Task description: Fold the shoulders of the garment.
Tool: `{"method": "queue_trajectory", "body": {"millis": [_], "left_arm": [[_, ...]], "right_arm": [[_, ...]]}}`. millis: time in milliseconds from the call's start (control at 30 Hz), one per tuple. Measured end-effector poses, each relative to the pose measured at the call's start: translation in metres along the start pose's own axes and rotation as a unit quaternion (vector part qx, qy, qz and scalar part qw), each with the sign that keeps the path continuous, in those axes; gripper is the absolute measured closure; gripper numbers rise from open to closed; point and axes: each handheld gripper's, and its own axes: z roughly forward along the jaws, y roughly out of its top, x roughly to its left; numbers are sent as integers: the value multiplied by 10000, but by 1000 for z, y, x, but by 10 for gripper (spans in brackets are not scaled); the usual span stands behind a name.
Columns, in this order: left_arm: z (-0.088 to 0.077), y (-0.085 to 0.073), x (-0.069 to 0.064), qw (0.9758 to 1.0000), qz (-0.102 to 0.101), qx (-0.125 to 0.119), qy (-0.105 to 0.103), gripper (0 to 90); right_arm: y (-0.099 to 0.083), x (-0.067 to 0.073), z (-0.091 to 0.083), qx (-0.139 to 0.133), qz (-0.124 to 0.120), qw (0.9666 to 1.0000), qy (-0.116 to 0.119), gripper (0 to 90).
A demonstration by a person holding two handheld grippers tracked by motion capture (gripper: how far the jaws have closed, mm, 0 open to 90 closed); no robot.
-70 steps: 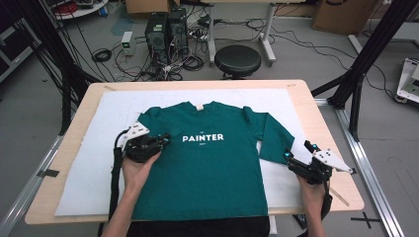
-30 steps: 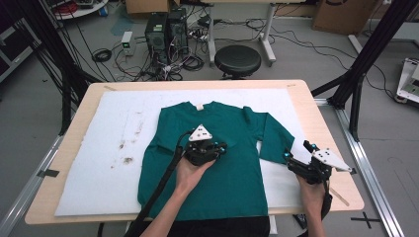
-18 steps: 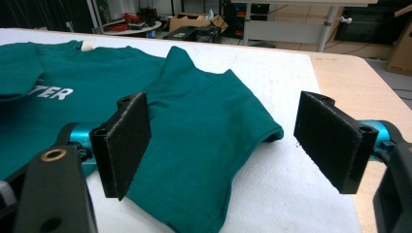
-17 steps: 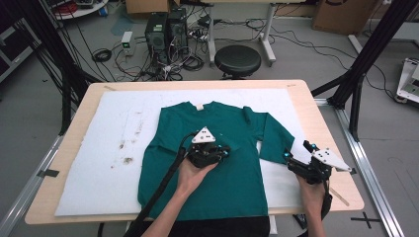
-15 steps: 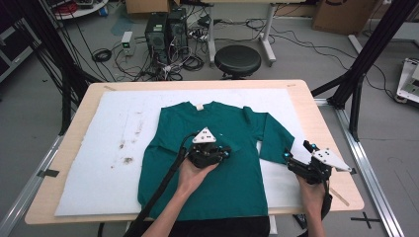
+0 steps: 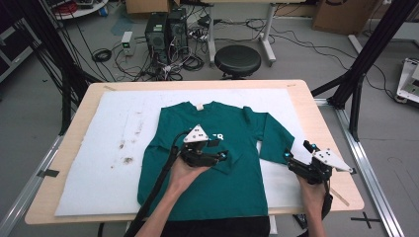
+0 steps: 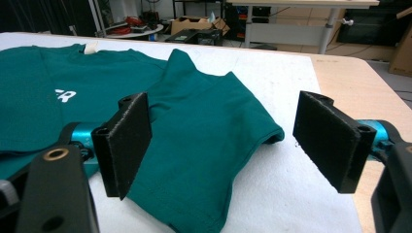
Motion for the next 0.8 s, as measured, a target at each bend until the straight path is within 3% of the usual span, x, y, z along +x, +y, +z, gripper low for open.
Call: {"method": "queue_trajectory", "body": {"millis": [233,433,500,600,700,800], "left_arm": [[-53,-1,16,9990,181,-100,389,414],[-101,-14,39,9947,340,-361,903,397],[-120,-22,51,9932,244,-363,1083,385],[-134,-29,60,9916,117,-420,1214,367],[-151,-39,70,9910,-50,-549,1222,351],[-165,-48,76,9898,-25,-567,1308,348]], "right_arm": [[0,1,1,42,-12,10000,-12,221],[0,1,1,61,-6,10000,-27,221],[0,1,1,59,-21,10000,-29,221],[0,1,1,53,-22,10000,-31,221],[0,1,1,51,-27,10000,-37,221],[0,1,0,24,-36,10000,-43,221]]}}
